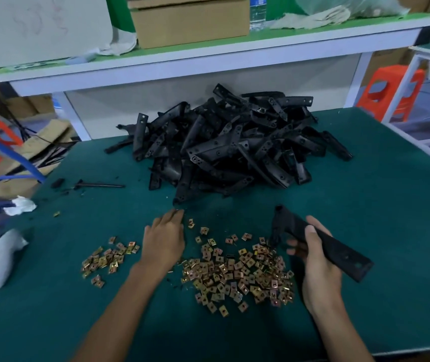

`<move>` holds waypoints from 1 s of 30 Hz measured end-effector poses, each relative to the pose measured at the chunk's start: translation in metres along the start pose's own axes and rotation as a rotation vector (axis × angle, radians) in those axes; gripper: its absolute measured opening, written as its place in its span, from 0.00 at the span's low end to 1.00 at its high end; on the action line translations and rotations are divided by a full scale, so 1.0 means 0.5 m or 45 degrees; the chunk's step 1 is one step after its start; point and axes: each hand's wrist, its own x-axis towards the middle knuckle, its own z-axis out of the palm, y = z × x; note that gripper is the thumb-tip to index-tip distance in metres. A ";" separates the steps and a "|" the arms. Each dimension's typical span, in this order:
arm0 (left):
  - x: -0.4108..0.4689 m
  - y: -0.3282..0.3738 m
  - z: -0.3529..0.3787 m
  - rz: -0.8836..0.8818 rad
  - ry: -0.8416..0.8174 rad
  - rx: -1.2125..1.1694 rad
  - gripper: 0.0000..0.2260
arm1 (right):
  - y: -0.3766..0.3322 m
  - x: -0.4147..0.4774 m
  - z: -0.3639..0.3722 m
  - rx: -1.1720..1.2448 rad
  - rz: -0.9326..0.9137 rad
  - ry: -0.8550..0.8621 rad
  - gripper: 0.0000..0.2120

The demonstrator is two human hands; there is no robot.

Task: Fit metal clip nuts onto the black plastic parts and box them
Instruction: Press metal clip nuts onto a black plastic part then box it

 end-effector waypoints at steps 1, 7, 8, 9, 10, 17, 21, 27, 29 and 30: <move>0.000 -0.007 0.005 0.015 -0.011 0.010 0.18 | 0.001 -0.001 0.000 -0.009 -0.007 -0.012 0.09; -0.026 0.004 0.003 0.182 -0.006 -0.277 0.02 | 0.008 -0.001 -0.005 -0.054 0.001 -0.057 0.15; -0.027 0.005 0.002 0.177 -0.041 -0.319 0.02 | 0.010 -0.001 -0.005 -0.056 0.006 -0.059 0.16; -0.027 0.006 0.001 0.165 -0.072 -0.364 0.03 | 0.012 -0.001 -0.006 -0.058 0.013 -0.060 0.16; -0.028 0.007 0.001 0.161 -0.102 -0.410 0.06 | 0.012 -0.001 -0.006 -0.060 0.019 -0.060 0.17; -0.029 0.016 0.004 0.178 -0.135 -0.460 0.03 | 0.006 -0.007 -0.005 -0.057 0.025 -0.056 0.16; -0.032 0.015 0.003 0.039 -0.173 -0.612 0.03 | 0.004 -0.007 -0.005 -0.057 0.040 -0.054 0.15; -0.047 0.035 -0.031 -0.132 -0.150 -1.096 0.02 | -0.009 -0.014 -0.003 -0.020 0.075 -0.092 0.11; -0.061 0.066 -0.042 -0.172 -0.221 -1.349 0.04 | -0.018 -0.019 0.000 0.053 0.140 -0.159 0.13; -0.069 0.085 -0.045 -0.184 -0.273 -1.452 0.04 | -0.022 -0.021 0.002 0.106 0.191 -0.198 0.15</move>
